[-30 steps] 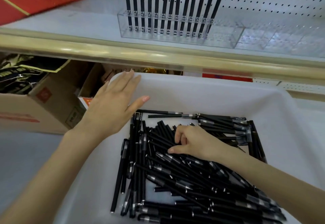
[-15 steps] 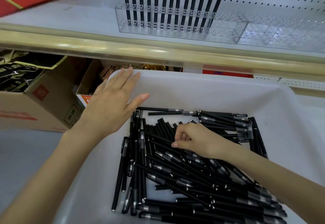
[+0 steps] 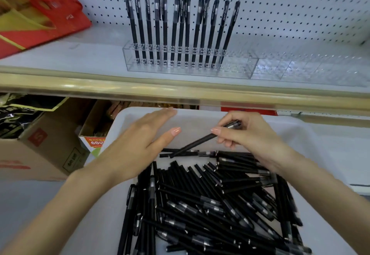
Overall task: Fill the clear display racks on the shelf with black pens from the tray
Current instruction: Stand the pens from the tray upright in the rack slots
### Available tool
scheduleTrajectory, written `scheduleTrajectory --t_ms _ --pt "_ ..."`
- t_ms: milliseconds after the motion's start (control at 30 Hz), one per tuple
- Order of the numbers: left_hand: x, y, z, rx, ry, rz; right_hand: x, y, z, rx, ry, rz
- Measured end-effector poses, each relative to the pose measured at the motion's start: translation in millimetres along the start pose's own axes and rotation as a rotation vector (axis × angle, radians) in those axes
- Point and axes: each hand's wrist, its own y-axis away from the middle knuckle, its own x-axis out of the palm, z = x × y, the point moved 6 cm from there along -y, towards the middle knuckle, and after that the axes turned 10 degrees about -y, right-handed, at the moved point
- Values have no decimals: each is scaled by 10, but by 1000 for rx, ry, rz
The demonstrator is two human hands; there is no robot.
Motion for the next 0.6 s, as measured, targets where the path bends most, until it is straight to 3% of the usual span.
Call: scheduleTrajectory --t_ms 167,600 --pt "-95 -276 -351 161 -138 -40 -211 -41 347 -87 -203 -44" --pt "-213 -1306 -730 247 -457 -225 -1029 -486 1591 -434 124 -181"
